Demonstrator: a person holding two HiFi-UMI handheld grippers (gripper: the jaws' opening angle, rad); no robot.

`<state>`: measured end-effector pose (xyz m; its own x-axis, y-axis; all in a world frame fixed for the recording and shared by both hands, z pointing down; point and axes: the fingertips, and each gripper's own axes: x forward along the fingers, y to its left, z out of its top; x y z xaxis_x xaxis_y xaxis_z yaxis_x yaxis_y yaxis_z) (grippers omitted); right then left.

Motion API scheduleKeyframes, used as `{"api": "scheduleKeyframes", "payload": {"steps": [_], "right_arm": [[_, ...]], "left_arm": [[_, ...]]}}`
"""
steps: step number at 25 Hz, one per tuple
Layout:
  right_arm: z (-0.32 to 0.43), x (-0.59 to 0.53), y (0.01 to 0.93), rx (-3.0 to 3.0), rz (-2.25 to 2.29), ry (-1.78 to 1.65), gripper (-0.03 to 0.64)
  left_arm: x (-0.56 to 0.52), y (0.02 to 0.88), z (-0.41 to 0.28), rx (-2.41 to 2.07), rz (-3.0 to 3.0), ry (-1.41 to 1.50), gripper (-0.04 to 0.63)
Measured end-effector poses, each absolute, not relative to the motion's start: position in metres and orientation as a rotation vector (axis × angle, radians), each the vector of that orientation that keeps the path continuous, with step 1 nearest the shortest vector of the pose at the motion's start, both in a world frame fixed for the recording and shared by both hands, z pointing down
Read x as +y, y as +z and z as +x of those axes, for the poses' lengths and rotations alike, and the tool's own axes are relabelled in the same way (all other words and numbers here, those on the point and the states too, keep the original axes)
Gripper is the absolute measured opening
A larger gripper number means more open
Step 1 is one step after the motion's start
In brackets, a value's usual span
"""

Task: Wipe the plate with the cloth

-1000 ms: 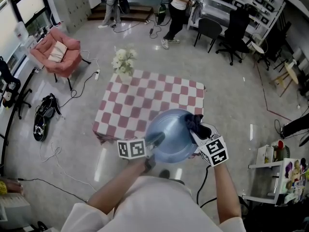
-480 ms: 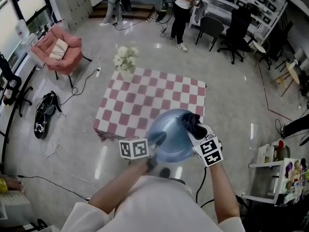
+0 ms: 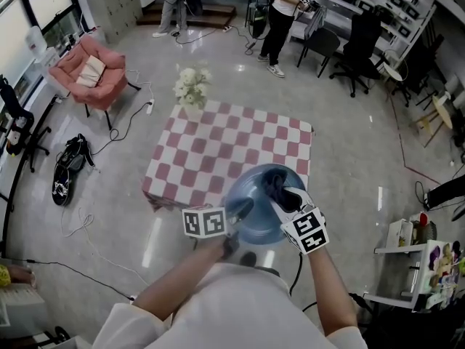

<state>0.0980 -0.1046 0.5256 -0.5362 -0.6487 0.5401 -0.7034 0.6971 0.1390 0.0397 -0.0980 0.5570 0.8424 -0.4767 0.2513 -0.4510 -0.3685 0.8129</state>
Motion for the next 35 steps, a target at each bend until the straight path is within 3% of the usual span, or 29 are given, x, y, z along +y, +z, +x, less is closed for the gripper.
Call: {"api": "scheduleKeyframes", "payload": {"steps": [35], "right_arm": [[-0.001,-0.063,0.489,-2.610,0.379,0.084,0.121]], "left_arm": [[-0.068,0.554,0.042,-0.436,2.169,0.223,0.074]]}}
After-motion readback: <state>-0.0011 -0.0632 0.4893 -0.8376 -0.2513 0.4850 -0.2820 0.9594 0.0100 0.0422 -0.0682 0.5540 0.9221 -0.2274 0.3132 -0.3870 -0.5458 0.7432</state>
